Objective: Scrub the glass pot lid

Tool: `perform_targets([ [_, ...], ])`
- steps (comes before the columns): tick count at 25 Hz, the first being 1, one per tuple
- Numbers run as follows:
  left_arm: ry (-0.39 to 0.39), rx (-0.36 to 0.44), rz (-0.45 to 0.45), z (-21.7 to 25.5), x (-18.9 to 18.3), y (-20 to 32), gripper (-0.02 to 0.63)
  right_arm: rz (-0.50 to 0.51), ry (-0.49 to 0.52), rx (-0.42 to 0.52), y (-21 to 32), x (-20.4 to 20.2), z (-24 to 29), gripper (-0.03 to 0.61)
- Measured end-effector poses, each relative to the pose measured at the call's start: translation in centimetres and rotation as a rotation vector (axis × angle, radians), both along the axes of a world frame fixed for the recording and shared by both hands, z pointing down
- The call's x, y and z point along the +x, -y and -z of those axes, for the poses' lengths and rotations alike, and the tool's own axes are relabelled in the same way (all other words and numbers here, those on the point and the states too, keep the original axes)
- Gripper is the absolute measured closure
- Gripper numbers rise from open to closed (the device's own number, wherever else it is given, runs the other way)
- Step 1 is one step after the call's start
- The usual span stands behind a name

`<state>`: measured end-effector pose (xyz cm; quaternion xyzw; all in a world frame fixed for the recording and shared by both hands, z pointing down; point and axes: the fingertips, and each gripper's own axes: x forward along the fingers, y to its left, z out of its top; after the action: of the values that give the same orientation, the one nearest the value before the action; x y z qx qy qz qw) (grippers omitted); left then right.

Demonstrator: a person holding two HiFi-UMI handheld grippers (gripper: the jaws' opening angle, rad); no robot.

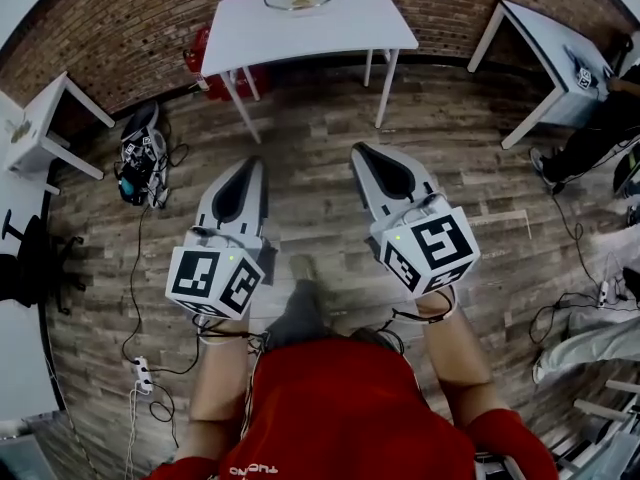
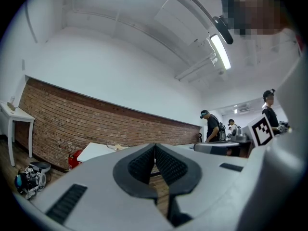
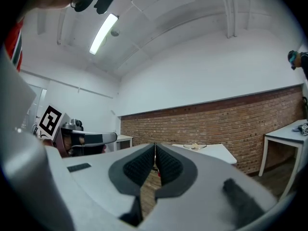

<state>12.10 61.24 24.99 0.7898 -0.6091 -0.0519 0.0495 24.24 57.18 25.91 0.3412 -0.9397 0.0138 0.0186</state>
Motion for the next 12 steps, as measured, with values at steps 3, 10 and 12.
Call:
perform_targets([
  [3,-0.012,0.007,-0.003,-0.3,-1.4,2.7,0.594,-0.008,-0.006,0.001,2.6,-1.1,-0.3,0.548],
  [10,0.012,0.035,-0.011,0.4,-5.1,11.0,0.594,-0.025,-0.016,0.018,10.5,-4.8,0.2,0.548],
  [12,0.011,0.030,-0.019,0.3,-6.7,13.5,0.594,-0.030,-0.020,0.016,13.0,-6.2,0.2,0.548],
])
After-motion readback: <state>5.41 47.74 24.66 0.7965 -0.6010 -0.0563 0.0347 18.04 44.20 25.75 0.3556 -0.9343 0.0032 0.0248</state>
